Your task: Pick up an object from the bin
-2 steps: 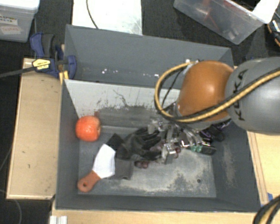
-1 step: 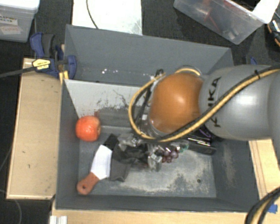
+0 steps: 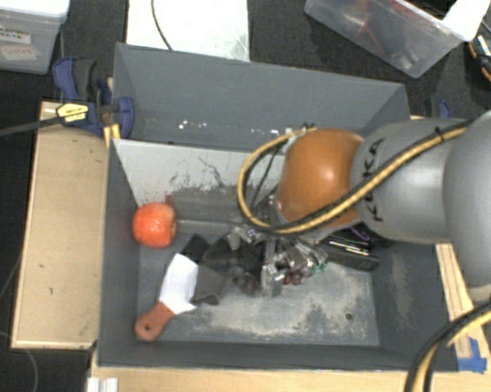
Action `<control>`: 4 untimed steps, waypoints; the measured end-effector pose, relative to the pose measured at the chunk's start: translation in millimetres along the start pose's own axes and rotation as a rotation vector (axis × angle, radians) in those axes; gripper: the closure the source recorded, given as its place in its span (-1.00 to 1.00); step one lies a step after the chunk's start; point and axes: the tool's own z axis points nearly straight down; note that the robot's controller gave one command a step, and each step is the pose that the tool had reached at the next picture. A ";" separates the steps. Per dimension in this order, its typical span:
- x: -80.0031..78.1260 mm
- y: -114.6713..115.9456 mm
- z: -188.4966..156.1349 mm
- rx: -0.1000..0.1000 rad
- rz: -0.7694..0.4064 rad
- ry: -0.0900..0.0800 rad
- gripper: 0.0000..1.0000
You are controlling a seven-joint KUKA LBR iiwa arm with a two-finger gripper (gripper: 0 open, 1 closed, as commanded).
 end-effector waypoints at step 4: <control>-24.6 39.9 -48.3 -0.004 -0.052 -0.004 1.00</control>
Offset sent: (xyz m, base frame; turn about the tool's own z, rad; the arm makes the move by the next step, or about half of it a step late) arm 0.0000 0.0000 0.0000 0.0000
